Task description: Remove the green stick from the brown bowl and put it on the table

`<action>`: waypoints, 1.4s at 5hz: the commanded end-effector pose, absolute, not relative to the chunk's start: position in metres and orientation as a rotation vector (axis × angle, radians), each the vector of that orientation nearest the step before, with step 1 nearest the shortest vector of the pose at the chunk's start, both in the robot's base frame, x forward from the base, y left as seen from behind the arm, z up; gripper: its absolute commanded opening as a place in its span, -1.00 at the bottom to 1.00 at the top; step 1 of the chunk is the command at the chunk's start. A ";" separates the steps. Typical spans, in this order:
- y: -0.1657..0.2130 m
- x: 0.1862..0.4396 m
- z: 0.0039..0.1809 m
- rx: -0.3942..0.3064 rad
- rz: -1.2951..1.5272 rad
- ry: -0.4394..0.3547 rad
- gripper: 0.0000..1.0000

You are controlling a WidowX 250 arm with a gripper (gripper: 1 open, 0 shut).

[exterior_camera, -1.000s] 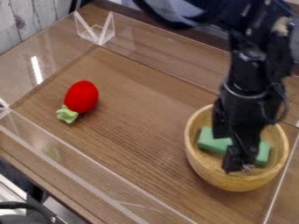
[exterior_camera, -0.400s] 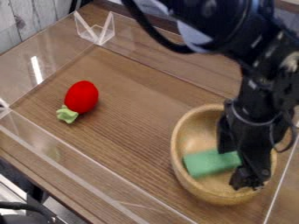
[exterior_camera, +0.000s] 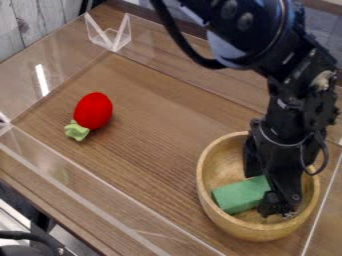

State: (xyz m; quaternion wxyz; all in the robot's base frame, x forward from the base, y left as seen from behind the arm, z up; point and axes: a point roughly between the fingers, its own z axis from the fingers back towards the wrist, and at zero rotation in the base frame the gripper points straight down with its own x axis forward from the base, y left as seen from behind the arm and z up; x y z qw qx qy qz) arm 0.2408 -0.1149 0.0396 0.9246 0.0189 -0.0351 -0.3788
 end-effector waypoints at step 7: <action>-0.081 0.253 0.120 0.130 -0.569 -0.238 -1.00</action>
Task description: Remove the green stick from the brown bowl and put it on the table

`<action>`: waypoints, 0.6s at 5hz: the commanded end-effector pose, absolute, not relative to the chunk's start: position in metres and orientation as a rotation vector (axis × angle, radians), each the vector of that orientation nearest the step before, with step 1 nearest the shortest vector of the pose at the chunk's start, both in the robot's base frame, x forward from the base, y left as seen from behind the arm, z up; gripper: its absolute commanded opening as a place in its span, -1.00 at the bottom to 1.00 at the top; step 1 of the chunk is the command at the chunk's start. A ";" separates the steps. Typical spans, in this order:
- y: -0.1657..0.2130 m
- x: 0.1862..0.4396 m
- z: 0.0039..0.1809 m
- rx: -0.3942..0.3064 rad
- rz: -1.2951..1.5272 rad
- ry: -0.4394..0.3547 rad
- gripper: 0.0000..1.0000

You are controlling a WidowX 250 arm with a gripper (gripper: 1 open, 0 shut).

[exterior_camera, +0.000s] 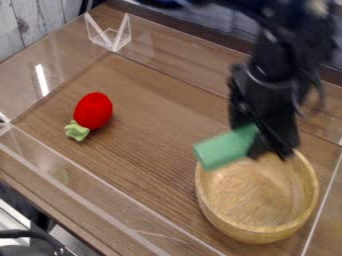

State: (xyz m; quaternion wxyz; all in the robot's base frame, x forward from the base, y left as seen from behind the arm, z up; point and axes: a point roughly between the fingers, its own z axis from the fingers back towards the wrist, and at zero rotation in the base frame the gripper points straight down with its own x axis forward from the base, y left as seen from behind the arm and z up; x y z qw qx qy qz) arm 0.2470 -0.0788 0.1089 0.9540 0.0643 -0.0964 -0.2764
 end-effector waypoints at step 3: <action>-0.036 0.232 0.132 0.145 -0.270 -0.203 -1.00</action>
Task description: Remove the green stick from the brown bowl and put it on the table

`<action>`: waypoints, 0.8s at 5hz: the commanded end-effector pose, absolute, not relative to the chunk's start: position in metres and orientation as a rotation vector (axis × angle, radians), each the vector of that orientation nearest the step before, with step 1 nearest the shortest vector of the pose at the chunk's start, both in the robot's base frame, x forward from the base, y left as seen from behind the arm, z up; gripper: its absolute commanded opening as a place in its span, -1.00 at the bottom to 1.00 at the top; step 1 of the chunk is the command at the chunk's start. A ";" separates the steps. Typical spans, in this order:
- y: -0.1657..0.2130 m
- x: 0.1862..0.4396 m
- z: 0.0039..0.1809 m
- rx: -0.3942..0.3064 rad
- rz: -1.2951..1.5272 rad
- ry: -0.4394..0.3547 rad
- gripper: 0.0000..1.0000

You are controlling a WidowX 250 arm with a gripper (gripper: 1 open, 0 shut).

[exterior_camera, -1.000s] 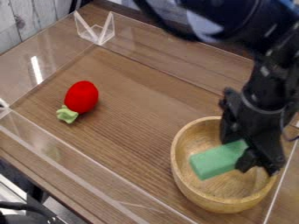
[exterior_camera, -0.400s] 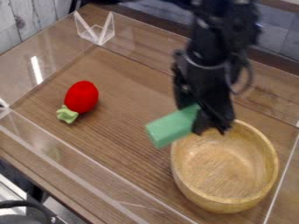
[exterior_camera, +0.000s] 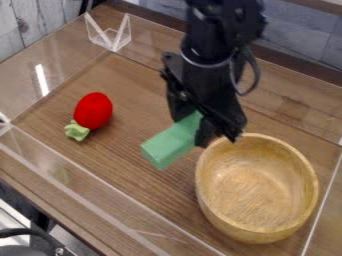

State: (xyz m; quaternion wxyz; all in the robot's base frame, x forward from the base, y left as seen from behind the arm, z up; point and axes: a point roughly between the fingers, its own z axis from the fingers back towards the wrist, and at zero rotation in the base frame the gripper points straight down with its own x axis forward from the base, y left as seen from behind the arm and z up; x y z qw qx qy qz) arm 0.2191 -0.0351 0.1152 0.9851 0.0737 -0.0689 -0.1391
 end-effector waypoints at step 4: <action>-0.021 0.248 0.137 0.155 -0.135 -0.157 -1.00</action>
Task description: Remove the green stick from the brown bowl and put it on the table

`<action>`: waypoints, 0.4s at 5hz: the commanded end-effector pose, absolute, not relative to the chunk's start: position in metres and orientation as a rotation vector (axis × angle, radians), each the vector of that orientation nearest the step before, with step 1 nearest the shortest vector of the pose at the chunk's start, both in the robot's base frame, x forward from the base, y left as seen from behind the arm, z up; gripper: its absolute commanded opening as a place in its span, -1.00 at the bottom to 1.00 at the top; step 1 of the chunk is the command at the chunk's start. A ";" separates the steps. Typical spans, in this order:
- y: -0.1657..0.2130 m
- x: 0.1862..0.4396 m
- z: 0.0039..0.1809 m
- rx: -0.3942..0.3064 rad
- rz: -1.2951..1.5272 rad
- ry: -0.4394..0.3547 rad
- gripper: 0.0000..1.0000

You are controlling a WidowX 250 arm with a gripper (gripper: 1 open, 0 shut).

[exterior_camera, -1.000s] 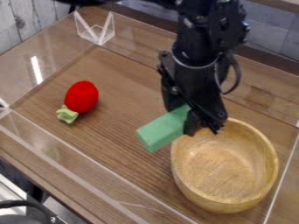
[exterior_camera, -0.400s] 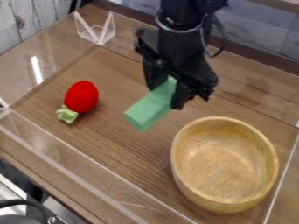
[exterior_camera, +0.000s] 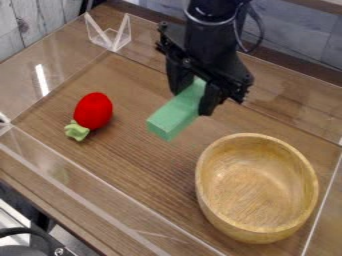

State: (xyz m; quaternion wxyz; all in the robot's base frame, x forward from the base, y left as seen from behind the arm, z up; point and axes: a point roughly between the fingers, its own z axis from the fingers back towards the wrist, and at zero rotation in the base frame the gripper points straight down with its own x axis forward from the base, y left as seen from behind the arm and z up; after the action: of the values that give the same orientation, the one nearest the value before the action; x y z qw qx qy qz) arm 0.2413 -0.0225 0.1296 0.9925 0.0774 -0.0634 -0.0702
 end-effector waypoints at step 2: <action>-0.012 0.251 0.129 0.153 -0.161 -0.141 -1.00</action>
State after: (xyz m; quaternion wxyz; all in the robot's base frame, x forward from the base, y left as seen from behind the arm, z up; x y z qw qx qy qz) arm 0.2405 -0.0132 0.1170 0.9925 0.0762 -0.0486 -0.0826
